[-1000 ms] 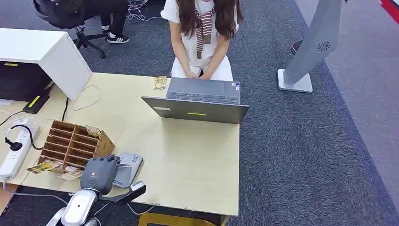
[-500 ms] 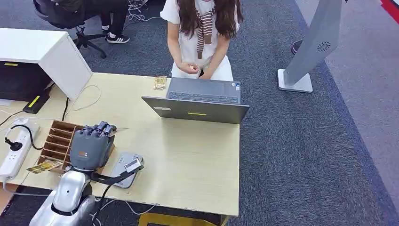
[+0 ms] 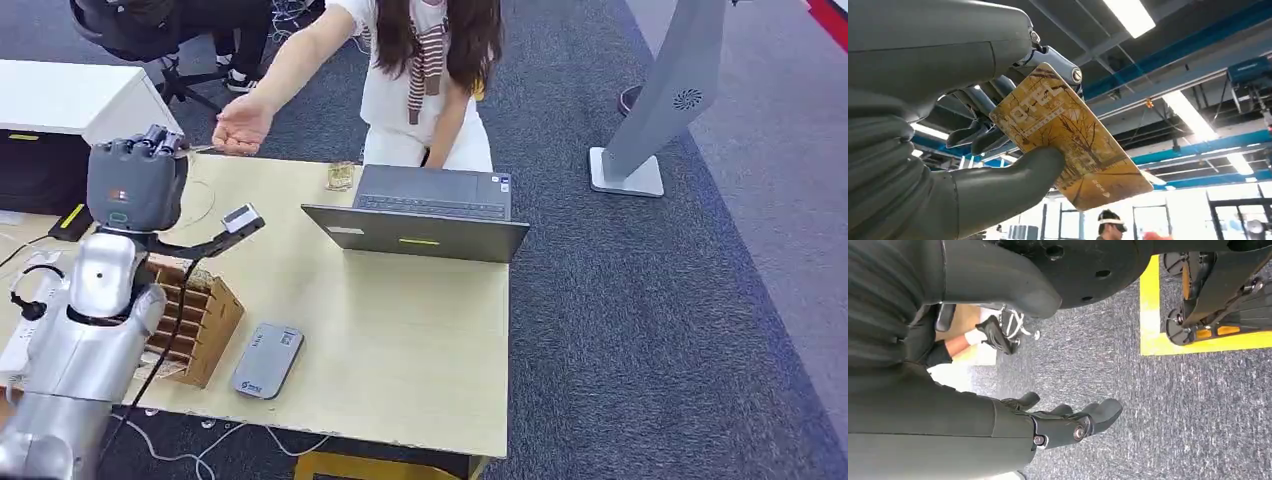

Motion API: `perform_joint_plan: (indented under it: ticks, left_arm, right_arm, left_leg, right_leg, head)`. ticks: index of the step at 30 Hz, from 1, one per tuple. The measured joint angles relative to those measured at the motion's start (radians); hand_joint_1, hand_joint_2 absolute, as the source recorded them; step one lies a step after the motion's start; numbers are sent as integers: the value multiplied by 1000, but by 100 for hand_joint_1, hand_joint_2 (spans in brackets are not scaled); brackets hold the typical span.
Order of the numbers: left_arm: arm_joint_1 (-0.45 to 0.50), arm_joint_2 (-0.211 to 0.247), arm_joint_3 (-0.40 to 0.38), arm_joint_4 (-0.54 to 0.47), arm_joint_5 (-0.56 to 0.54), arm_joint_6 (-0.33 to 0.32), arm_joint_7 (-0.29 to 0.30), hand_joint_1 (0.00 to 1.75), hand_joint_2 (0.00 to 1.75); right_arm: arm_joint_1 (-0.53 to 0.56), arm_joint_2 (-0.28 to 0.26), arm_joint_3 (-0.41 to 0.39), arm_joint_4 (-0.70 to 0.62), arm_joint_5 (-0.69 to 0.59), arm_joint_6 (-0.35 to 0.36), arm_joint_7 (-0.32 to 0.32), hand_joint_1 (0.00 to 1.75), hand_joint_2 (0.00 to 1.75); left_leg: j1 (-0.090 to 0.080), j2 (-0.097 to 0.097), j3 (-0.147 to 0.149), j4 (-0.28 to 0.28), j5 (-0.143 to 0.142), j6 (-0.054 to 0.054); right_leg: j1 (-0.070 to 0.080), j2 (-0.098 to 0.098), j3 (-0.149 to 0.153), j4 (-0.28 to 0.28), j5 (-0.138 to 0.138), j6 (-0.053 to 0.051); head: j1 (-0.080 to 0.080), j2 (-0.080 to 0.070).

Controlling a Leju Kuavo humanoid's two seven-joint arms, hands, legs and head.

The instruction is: Pass the card to the sensor for recognition and then transmit it.

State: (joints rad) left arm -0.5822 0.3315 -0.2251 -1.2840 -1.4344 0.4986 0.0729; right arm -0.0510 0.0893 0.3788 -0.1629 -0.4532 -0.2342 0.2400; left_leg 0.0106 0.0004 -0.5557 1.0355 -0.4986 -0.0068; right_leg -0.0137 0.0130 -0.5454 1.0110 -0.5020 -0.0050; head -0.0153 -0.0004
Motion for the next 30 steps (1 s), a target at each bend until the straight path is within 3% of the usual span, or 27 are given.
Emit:
perform_joint_plan:
  ticks: [9, 10, 20, 25, 30]
  left_arm:
    - [-61, 0, 0, 105, -29, 3, 23, 175, 175]
    - [-62, 0, 0, 112, -30, 3, 23, 0, 175]
    - [-63, 0, 0, 149, -29, 19, 34, 0, 175]
    - [-43, -3, 0, 147, 22, 55, 19, 0, 175]
    - [60, -14, 0, 30, 82, 74, -14, 0, 175]
  right_arm:
    - [-1, -1, 4, 0, 1, -3, 11, 0, 175]
    - [-1, -1, 6, 0, 2, -3, 11, 0, 175]
    - [-1, -2, 12, 0, 1, -2, 0, 0, 175]
    - [-1, -2, 12, 1, -2, -5, 3, 0, 175]
    - [-1, -2, 12, 2, -19, -19, 4, 0, 175]
  left_leg:
    - [0, 0, 0, 0, 0, 0]
    - [0, 0, 0, 0, 0, 0]
    - [0, 0, -1, 0, 0, 0]
    - [0, 0, -1, 0, 0, 0]
    - [0, 1, -1, 0, 0, 0]
  right_leg:
    - [0, 0, -1, 0, 0, 0]
    - [0, 0, -1, 0, 0, 0]
    - [0, 0, -1, 0, 0, 0]
    - [0, 0, -1, 0, 0, 0]
    - [0, 1, -1, 0, 0, 0]
  head:
    - [0, 0]
    - [0, 0]
    - [0, 0]
    - [0, 0]
    - [0, 0]
